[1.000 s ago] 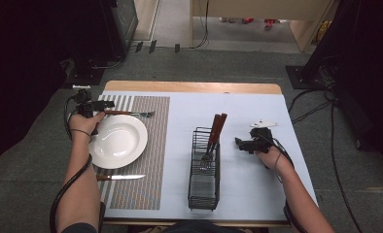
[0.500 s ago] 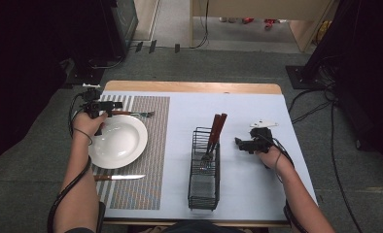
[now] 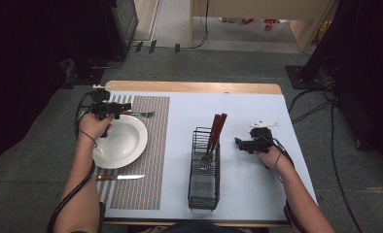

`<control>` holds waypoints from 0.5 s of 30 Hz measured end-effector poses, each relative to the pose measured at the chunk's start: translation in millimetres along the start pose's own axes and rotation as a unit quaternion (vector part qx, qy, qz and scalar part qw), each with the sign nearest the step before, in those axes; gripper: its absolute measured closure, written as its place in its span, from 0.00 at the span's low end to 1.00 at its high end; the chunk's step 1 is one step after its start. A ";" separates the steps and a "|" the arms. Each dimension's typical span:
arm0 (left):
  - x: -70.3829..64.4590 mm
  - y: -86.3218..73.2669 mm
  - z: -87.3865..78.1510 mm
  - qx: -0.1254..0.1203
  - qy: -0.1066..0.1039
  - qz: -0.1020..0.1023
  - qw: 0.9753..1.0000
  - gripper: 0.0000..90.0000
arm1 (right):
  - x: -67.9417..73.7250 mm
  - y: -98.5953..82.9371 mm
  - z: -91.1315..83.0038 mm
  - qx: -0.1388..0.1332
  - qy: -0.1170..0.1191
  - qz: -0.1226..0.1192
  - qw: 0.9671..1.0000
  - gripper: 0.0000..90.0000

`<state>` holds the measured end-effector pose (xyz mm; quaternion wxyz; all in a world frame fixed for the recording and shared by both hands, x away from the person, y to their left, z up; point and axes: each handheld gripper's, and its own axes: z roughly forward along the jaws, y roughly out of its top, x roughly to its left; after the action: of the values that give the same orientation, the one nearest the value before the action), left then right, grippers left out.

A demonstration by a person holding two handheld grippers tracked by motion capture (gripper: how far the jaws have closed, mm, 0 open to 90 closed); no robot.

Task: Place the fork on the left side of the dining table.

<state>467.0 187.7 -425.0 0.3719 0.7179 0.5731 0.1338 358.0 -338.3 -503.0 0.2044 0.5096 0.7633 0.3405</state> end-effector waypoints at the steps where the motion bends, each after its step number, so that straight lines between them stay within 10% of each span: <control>1: -2.6 0.0 -0.5 0.001 -0.003 0.002 1.000 0.31 | -0.1 0.0 0.0 0.000 0.000 -0.001 1.000 0.12; 15: -41.2 1.4 -7.0 0.000 -0.038 0.031 0.999 0.31 | 0.1 -0.1 -0.1 0.000 0.000 0.000 1.000 0.12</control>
<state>451.0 152.4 -409.6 0.3889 0.7402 0.5357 0.1180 357.9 -338.3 -503.0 0.2046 0.5096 0.7632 0.3404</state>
